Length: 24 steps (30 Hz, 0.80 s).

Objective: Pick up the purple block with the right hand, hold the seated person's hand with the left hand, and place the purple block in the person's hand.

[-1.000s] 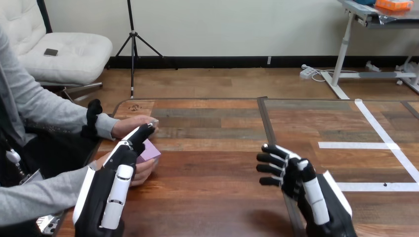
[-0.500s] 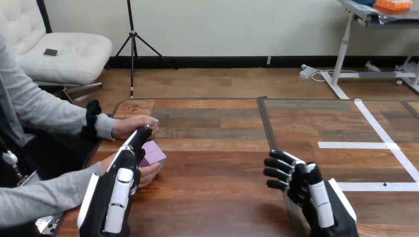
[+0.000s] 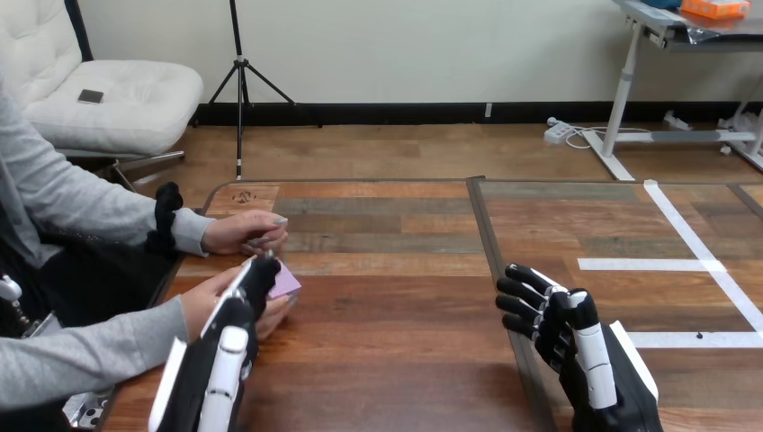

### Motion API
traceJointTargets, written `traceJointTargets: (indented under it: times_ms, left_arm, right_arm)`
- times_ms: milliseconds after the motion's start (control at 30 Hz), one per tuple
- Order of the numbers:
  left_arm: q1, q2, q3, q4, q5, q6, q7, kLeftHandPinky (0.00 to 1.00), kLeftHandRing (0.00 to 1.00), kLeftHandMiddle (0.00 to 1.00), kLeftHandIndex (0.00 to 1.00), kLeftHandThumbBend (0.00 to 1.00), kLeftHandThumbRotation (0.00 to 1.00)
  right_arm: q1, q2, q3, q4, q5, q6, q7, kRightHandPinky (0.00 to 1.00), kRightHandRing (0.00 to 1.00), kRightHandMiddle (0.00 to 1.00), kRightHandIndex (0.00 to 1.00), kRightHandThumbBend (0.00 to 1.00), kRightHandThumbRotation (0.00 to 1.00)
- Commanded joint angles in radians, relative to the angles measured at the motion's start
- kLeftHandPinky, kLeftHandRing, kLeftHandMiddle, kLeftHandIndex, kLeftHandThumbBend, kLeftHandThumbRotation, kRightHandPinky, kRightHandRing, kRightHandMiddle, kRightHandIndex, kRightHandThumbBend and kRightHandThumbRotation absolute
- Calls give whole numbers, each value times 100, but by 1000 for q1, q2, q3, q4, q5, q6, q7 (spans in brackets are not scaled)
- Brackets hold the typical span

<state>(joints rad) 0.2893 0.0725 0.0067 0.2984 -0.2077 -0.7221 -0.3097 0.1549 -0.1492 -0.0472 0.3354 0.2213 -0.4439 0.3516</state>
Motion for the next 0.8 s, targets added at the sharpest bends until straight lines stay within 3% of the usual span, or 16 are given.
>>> traceJointTargets:
  times_ms: [0, 100, 233, 333, 600, 767]
  left_arm:
    - [-72, -23, 13, 82, -2, -65, -13, 100, 96, 92, 90, 49, 100]
    - [-89, -30, 20, 125, -2, -105, -13, 100, 96, 92, 90, 48, 100]
    - [-97, -20, 20, 120, 8, -92, -8, 100, 96, 93, 90, 48, 100]
    - [-110, -25, 24, 143, 8, -107, -5, 100, 96, 93, 91, 42, 100]
    - [-110, -22, 16, 134, 1, -87, -12, 100, 97, 95, 93, 48, 100]
    - [-114, -26, 15, 145, 1, -93, -11, 100, 96, 95, 94, 47, 100]
  right_arm:
    - [-78, 22, -10, 12, 3, -29, 0, 92, 88, 87, 86, 74, 100]
    - [-80, 22, -11, 15, 2, -28, 3, 95, 89, 88, 87, 74, 100]
    - [-91, 20, -12, 33, -3, -40, 7, 97, 90, 89, 88, 74, 100]
    - [-95, 20, -13, 41, -3, -44, 9, 99, 92, 91, 89, 74, 100]
    - [-99, 14, -10, 40, -6, -32, 16, 100, 93, 92, 90, 74, 100]
    - [-102, 19, -12, 45, -10, -36, 12, 100, 93, 92, 90, 74, 100]
